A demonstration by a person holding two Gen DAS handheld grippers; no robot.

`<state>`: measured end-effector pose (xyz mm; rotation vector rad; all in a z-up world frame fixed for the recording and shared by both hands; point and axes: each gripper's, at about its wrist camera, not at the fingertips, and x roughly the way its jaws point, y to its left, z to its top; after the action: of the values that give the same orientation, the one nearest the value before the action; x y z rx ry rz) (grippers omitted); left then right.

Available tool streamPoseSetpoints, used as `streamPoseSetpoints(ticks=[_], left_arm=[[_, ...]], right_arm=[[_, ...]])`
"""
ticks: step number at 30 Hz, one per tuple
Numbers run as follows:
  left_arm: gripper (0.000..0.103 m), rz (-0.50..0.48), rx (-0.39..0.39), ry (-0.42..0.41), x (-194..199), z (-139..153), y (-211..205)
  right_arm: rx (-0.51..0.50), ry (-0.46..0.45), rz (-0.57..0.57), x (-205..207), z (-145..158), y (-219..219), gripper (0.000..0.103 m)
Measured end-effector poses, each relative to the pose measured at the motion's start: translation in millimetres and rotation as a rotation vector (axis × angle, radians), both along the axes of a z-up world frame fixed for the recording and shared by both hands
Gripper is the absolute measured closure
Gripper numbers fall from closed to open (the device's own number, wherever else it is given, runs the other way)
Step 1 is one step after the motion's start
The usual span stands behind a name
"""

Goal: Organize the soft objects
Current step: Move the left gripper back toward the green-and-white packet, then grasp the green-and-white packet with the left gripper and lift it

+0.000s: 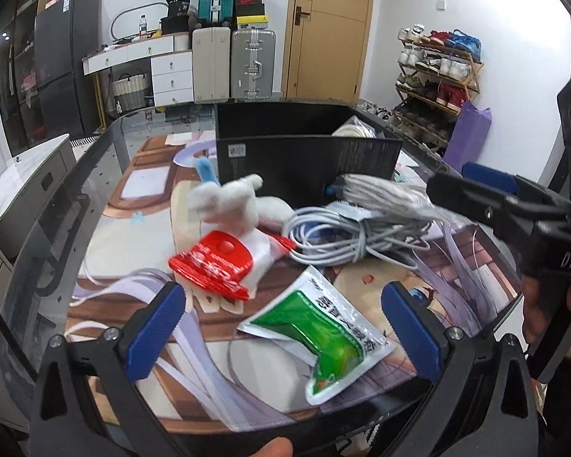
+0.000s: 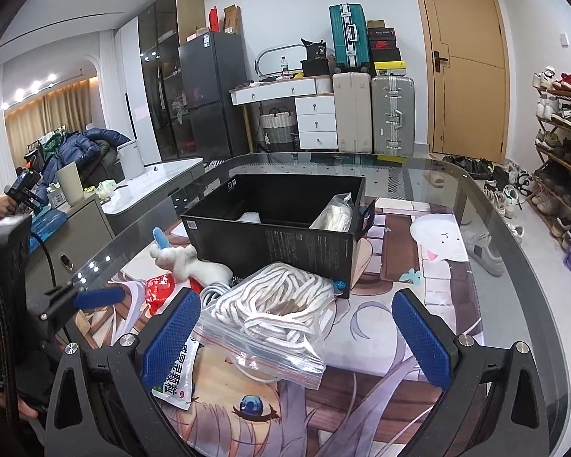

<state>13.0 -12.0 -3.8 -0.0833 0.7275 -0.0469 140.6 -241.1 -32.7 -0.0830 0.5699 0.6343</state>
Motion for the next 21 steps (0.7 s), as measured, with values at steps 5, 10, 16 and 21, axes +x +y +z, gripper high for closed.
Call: streamPoseSetpoints(ticks=[5,10,16,21], left_arm=[[0.000,0.042,0.009,0.049,-0.6,-13.0,-8.3],[0.000,0.067,0.027,0.071,-2.2,-22.7,-17.8],[0.000,0.087,0.047,0.067,3.7,-25.0,-31.2],[0.000,0.087,0.072,0.062,1.1,-26.9,-27.2]], right_arm=[[0.001,0.004,-0.012,1.2,-2.3,-2.2,0.001],[0.000,0.009,-0.019,2.3,-3.3,-2.6,0.001],[-0.007,0.007,-0.015,2.3,-4.1,-2.1,0.001],[-0.006,0.011,-0.020,2.5,-6.0,-2.3,0.001]])
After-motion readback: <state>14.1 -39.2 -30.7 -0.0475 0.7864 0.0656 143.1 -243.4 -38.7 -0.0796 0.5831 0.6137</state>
